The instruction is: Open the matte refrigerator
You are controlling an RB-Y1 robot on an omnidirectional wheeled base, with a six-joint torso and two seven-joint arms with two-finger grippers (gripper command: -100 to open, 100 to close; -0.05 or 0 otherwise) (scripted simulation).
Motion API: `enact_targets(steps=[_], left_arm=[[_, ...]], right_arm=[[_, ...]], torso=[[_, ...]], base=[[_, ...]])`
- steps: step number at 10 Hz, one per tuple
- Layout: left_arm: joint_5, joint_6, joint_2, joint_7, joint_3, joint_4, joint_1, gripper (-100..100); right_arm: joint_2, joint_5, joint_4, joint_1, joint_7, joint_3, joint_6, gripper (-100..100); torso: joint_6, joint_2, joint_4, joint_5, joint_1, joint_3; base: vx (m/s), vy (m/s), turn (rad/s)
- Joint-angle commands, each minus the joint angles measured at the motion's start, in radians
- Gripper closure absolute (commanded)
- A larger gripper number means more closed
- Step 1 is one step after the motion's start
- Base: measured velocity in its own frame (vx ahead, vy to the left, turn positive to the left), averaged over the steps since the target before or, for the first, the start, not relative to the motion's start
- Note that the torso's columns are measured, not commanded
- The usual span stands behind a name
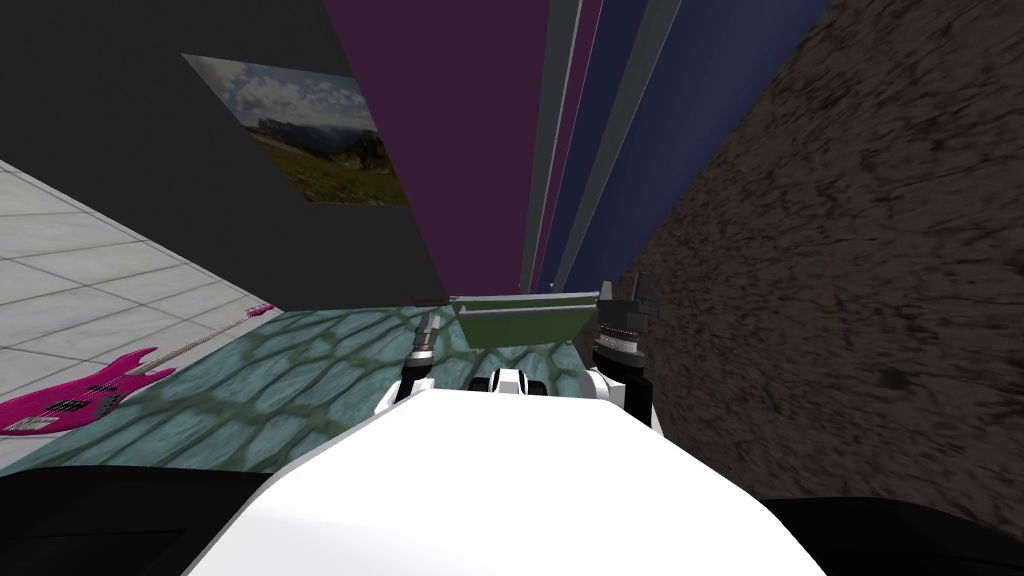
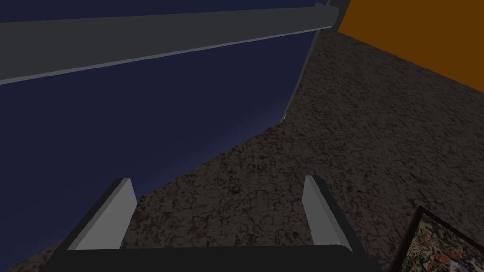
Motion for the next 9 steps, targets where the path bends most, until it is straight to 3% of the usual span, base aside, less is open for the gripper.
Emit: enact_targets(steps=[1,9], left_arm=[[0.002,-0.03,0.002,-0.005,0.001,0.075,-0.019,-100],[0.005,-0.122,-0.002,-0.028,-0.005,0.312,-0.068,-100]], right_arm=[[0.0,0.0,0.0,0.0,0.0,0.0,0.0,0],[0.0,0.0,0.0,0.0,0.0,0.0,0.0,0]], torso=[[0.0,-0.001,0.0,0.0,0.0,0.0],[0.0,0.0,0.0,0.0,0.001,0.0]], base=[[0.044,-0.017,0.024],[0.057,-0.034,0.021]])
